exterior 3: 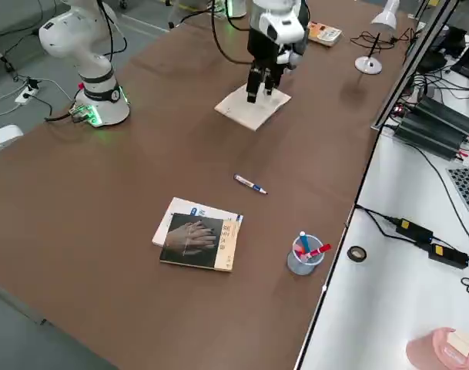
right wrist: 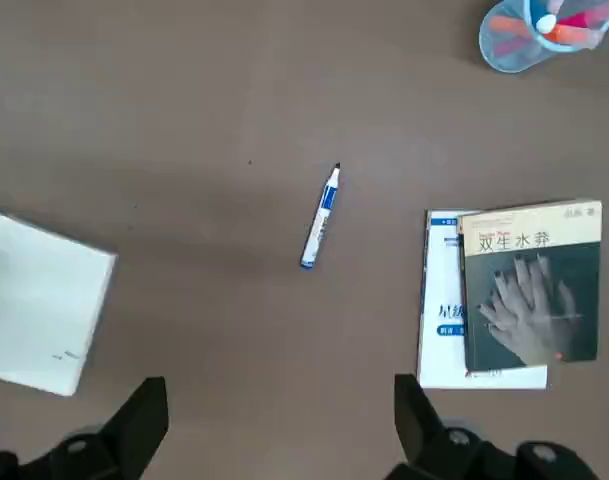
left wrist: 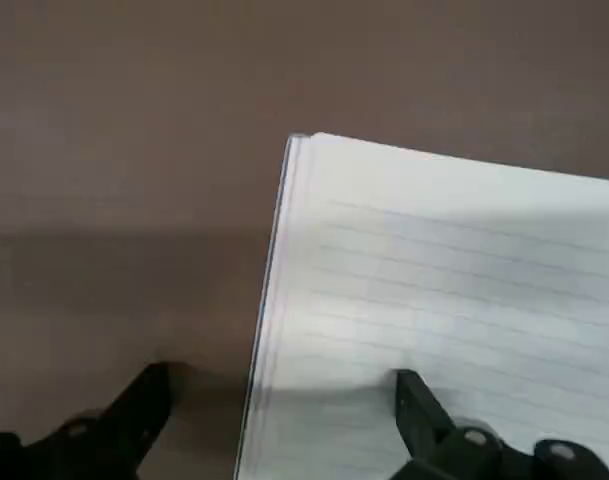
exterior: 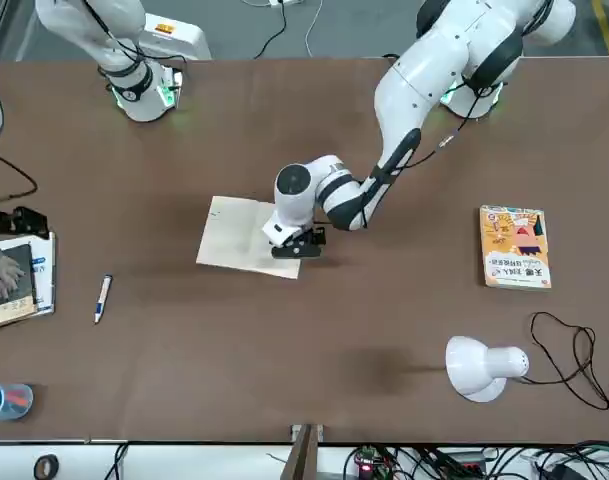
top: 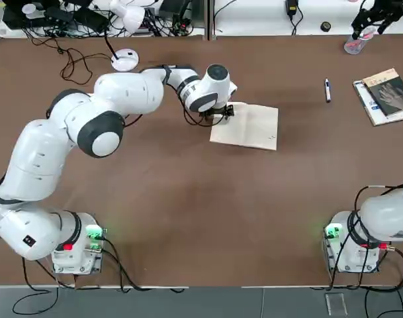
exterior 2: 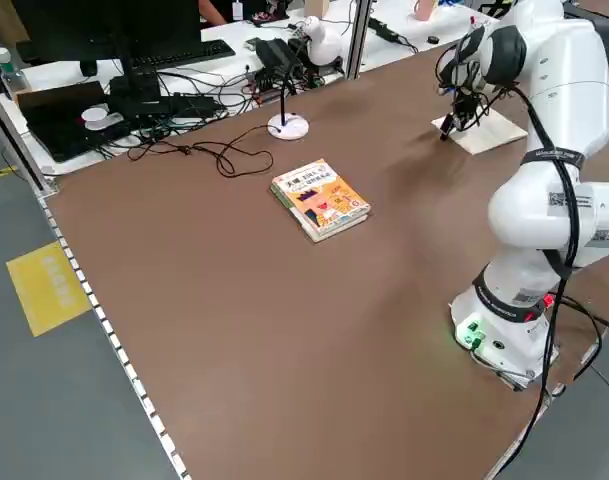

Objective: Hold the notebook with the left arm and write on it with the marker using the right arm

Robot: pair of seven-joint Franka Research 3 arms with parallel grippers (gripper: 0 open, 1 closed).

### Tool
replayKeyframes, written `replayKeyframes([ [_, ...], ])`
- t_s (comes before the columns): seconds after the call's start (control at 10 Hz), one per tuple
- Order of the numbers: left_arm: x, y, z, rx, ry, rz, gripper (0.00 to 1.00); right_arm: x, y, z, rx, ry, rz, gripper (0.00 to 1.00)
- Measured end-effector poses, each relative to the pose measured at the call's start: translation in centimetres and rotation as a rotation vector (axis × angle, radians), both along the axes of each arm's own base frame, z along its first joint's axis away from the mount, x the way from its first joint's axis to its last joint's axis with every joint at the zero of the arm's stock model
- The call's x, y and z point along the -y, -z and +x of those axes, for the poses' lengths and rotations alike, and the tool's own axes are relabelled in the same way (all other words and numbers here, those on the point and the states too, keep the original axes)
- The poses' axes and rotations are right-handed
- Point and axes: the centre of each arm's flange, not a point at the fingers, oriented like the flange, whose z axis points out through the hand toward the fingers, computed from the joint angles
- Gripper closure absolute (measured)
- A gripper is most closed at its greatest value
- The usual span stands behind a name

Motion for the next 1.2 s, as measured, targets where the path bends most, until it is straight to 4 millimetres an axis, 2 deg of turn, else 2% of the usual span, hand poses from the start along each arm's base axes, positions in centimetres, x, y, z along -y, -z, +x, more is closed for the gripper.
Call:
replayKeyframes([
  [0.2,0.0,0.0,0.0,0.000,0.000,0.000,0.00,1.0,4.5,1.2,-0.006,-0.001,0.017,0.00],
  [0.4,0.0,0.0,0.0,0.001,0.000,0.000,0.00,1.7,10.2,1.8,-0.005,0.000,0.025,0.00],
  [0.7,0.0,0.0,0.1,0.001,-0.001,0.000,0.00,2.3,17.7,1.0,-0.020,0.008,0.035,0.00],
  [0.8,0.0,0.0,0.1,0.001,-0.001,0.000,0.00,2.2,19.3,0.6,-0.032,0.011,0.040,0.00],
  [1.2,0.0,0.0,0.1,0.002,-0.001,0.000,0.00,2.1,23.3,-0.7,-0.034,0.019,0.052,0.00],
])
